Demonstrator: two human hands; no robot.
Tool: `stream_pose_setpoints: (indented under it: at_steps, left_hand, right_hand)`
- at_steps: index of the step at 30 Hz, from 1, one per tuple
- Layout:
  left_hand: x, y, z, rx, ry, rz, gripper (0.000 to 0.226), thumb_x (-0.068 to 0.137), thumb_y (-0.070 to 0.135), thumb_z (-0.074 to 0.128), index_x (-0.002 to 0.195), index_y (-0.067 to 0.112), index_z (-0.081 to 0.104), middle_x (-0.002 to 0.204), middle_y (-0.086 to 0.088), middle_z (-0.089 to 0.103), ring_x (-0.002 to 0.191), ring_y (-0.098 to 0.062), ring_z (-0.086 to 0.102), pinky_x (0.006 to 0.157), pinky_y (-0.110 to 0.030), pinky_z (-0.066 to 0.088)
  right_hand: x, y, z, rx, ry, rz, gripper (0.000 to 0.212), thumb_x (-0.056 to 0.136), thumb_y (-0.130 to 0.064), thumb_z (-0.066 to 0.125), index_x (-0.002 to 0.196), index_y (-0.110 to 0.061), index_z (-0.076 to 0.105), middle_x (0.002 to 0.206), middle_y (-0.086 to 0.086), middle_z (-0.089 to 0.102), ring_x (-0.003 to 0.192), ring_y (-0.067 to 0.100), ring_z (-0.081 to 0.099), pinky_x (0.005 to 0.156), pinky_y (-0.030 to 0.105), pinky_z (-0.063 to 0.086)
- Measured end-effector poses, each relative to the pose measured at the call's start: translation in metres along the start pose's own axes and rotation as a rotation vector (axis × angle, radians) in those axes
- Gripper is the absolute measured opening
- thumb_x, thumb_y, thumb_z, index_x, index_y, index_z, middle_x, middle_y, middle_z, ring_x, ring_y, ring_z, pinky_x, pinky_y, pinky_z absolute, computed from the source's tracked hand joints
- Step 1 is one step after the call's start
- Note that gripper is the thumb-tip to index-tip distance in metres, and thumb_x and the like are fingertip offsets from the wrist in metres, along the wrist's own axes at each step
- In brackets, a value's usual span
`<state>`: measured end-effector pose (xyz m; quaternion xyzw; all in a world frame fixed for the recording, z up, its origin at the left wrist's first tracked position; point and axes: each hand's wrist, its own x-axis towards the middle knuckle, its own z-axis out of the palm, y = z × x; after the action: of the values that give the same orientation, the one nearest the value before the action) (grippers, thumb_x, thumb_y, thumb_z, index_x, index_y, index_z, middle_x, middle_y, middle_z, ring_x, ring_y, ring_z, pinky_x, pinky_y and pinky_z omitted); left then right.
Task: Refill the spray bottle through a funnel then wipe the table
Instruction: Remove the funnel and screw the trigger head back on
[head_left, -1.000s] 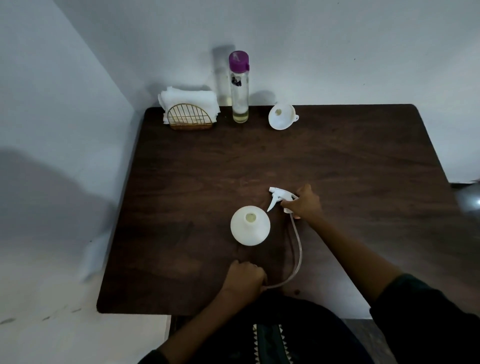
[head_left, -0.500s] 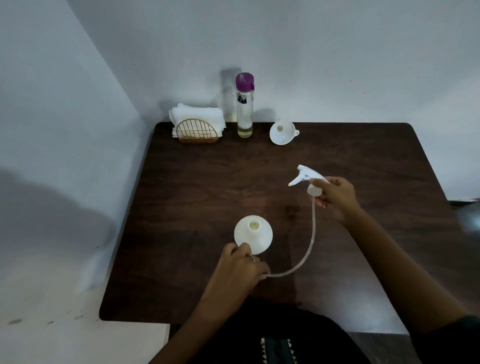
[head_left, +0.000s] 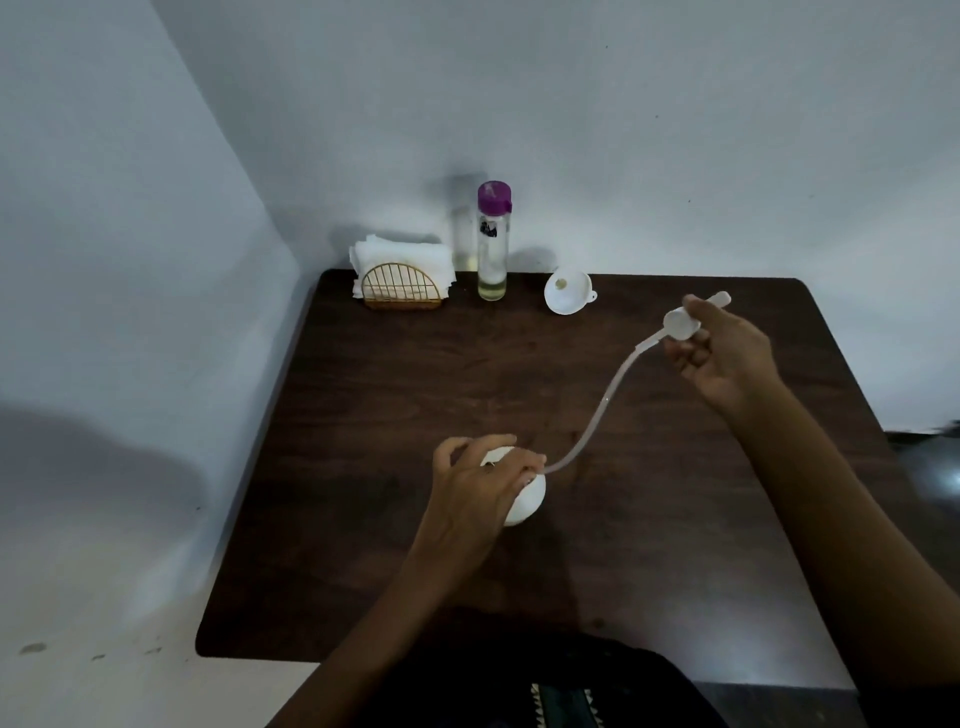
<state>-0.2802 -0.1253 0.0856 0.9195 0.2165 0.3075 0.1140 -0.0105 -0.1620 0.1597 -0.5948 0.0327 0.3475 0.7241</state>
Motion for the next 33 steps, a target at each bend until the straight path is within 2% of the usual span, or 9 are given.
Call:
stream_pose_setpoints:
  at_steps: [2, 5, 8, 14, 17, 19, 23, 28, 33]
  left_hand:
    - [0.001, -0.002, 0.005, -0.032, -0.040, -0.046, 0.023, 0.089, 0.020, 0.045, 0.102, 0.025, 0.063, 0.113, 0.016, 0.058, 0.112, -0.005, 0.048, 0.091, -0.027, 0.025]
    - [-0.002, -0.006, 0.012, -0.103, -0.114, -0.177, 0.026, 0.093, 0.022, 0.042, 0.102, 0.025, 0.065, 0.110, 0.018, 0.066, 0.119, 0.001, 0.043, 0.098, -0.015, 0.013]
    - [-0.006, -0.008, 0.020, -0.141, -0.144, -0.255, 0.027, 0.093, 0.027, 0.038, 0.100, 0.026, 0.064, 0.114, 0.015, 0.066, 0.125, 0.002, 0.038, 0.096, -0.021, 0.016]
    - [-0.010, -0.013, 0.028, -0.209, -0.264, -0.444, 0.026, 0.093, 0.034, 0.040, 0.111, 0.033, 0.059, 0.134, 0.019, 0.052, 0.132, -0.001, 0.034, 0.097, -0.024, 0.017]
    - [-0.016, -0.018, 0.034, -0.336, -0.248, -0.519, 0.031, 0.093, 0.040, 0.040, 0.116, 0.029, 0.058, 0.130, 0.012, 0.058, 0.123, -0.007, 0.049, 0.105, -0.038, 0.036]
    - [-0.019, -0.018, 0.035, -0.381, -0.227, -0.547, 0.035, 0.091, 0.045, 0.039, 0.115, 0.029, 0.058, 0.128, 0.015, 0.058, 0.118, -0.007, 0.054, 0.099, -0.043, 0.044]
    - [-0.017, -0.009, 0.033, -0.491, -0.230, -0.615, 0.020, 0.091, 0.039, 0.048, 0.107, 0.051, 0.049, 0.124, 0.034, 0.050, 0.118, 0.000, 0.051, 0.101, -0.042, 0.044]
    - [-0.017, -0.003, 0.032, -0.570, -0.225, -0.699, 0.019, 0.091, 0.038, 0.052, 0.109, 0.045, 0.050, 0.125, 0.027, 0.051, 0.117, -0.005, 0.051, 0.100, -0.043, 0.046]
    - [-0.017, -0.003, 0.034, -0.584, -0.212, -0.739, 0.028, 0.090, 0.041, 0.052, 0.117, 0.035, 0.053, 0.130, 0.015, 0.056, 0.118, -0.009, 0.052, 0.099, -0.040, 0.048]
  right_hand:
    - [-0.002, -0.003, 0.002, -0.009, 0.009, -0.035, 0.048, 0.084, -0.014, 0.068, 0.127, 0.000, 0.049, 0.096, 0.017, 0.060, 0.042, 0.007, 0.055, 0.046, 0.019, 0.048]
    - [-0.008, -0.004, 0.005, -0.008, 0.021, -0.091, 0.048, 0.084, -0.015, 0.069, 0.125, -0.003, 0.048, 0.106, 0.019, 0.060, 0.059, 0.012, 0.060, 0.062, 0.028, 0.057]
    - [-0.014, -0.002, 0.008, 0.008, 0.058, -0.142, 0.050, 0.084, -0.014, 0.069, 0.127, -0.007, 0.044, 0.110, 0.017, 0.059, 0.057, 0.009, 0.061, 0.074, 0.034, 0.059]
    - [-0.018, 0.004, 0.012, -0.001, 0.132, -0.214, 0.050, 0.084, -0.015, 0.069, 0.125, -0.010, 0.041, 0.118, 0.014, 0.056, 0.086, 0.021, 0.067, 0.066, 0.029, 0.059]
    - [-0.018, 0.009, 0.015, -0.015, 0.160, -0.254, 0.046, 0.083, -0.013, 0.070, 0.120, -0.014, 0.041, 0.122, 0.014, 0.053, 0.097, 0.027, 0.066, 0.066, 0.030, 0.059]
    - [-0.018, 0.011, 0.018, -0.006, 0.154, -0.285, 0.045, 0.083, -0.013, 0.070, 0.118, -0.015, 0.041, 0.114, 0.010, 0.055, 0.097, 0.026, 0.066, 0.061, 0.027, 0.057]
    - [-0.017, 0.015, 0.022, -0.014, 0.154, -0.371, 0.052, 0.083, -0.012, 0.070, 0.125, -0.010, 0.040, 0.096, -0.001, 0.054, 0.094, 0.022, 0.066, 0.058, 0.023, 0.054]
    - [-0.026, 0.023, 0.029, -0.059, 0.103, -0.459, 0.053, 0.084, -0.009, 0.068, 0.128, -0.010, 0.038, 0.090, 0.002, 0.056, 0.080, 0.012, 0.068, 0.063, 0.026, 0.057]
    - [-0.041, 0.042, 0.032, -0.202, 0.009, -0.586, 0.056, 0.081, -0.015, 0.072, 0.127, -0.018, 0.042, 0.106, 0.014, 0.061, 0.098, 0.026, 0.065, 0.072, 0.036, 0.059]
